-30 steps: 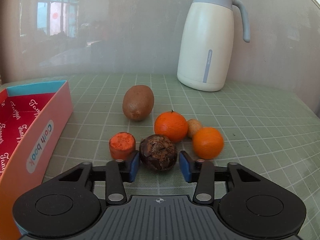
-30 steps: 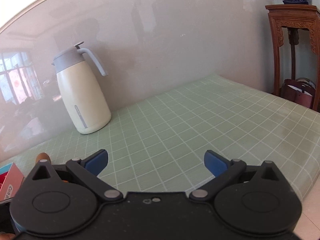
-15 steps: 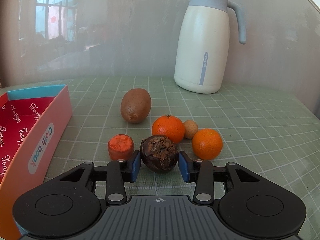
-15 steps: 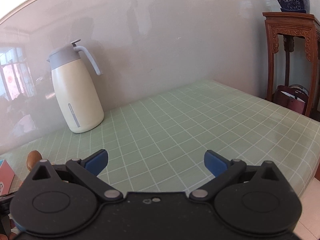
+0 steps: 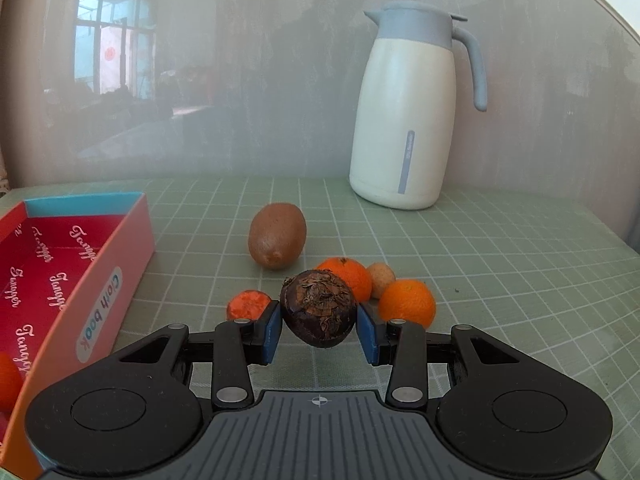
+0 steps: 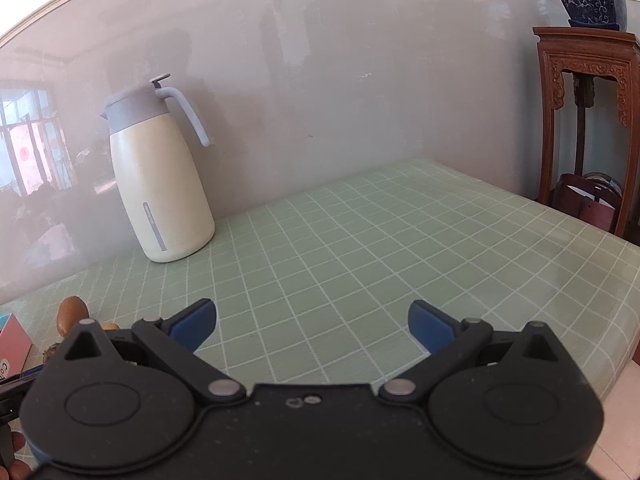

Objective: Organize fruits
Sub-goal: 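Carry the dark brown fruit into the red box and open the left tool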

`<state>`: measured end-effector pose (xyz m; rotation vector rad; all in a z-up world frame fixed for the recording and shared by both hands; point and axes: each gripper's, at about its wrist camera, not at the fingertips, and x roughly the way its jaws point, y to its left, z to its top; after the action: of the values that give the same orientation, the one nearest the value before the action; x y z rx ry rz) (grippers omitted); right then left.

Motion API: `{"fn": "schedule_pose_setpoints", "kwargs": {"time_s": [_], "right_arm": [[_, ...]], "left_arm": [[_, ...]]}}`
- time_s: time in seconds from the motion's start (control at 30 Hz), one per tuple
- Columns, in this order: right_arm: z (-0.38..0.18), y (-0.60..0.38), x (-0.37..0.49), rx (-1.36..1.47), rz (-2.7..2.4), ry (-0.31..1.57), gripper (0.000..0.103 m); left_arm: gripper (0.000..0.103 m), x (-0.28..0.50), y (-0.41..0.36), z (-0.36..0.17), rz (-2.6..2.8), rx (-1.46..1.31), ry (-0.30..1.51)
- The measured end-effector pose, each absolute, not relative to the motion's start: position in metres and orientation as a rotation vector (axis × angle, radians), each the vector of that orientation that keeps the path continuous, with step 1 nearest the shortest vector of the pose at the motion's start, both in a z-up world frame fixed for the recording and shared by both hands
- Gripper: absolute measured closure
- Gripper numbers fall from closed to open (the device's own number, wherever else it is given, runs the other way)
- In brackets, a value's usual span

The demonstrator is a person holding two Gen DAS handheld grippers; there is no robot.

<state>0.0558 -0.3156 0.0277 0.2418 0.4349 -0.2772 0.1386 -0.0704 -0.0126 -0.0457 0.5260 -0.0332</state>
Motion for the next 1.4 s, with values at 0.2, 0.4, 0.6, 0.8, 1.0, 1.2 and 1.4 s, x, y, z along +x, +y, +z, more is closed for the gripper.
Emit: {"fn": "schedule_pose_setpoints", "kwargs": {"time_s": [0.2, 0.4, 0.6, 0.8, 1.0, 1.2, 1.4], "right_arm": [[0.028, -0.307, 0.058, 0.219, -0.266, 0.437, 0.0], [0.028, -0.291, 0.065, 0.203, -0.24, 0.446, 0.0], [0.026, -0.265, 0.076, 0.185, -0.188, 0.462, 0.0], [0.022, -0.231, 0.094, 0.16, -0.115, 0.488, 0.0], [0.016, -0.202, 0.111, 0.131, -0.056, 0.517, 0.0], [0.01, -0.184, 0.128, 0.119, 0.003, 0.543, 0.0], [0.002, -0.171, 0.15, 0.08, 0.009, 0.572, 0.001]], "left_arm": [[0.062, 0.12, -0.054, 0.004, 0.001, -0.042, 0.442], [0.062, 0.101, -0.01, 0.022, 0.12, -0.079, 0.377], [0.062, 0.103, 0.051, 0.021, 0.284, -0.142, 0.404], [0.062, 0.109, 0.096, 0.007, 0.354, -0.219, 0.516], [0.062, 0.106, 0.116, 0.002, 0.397, -0.24, 0.562], [0.062, 0.099, 0.127, 0.006, 0.422, -0.223, 0.55], [0.062, 0.095, 0.134, 0.008, 0.424, -0.223, 0.54]]}}
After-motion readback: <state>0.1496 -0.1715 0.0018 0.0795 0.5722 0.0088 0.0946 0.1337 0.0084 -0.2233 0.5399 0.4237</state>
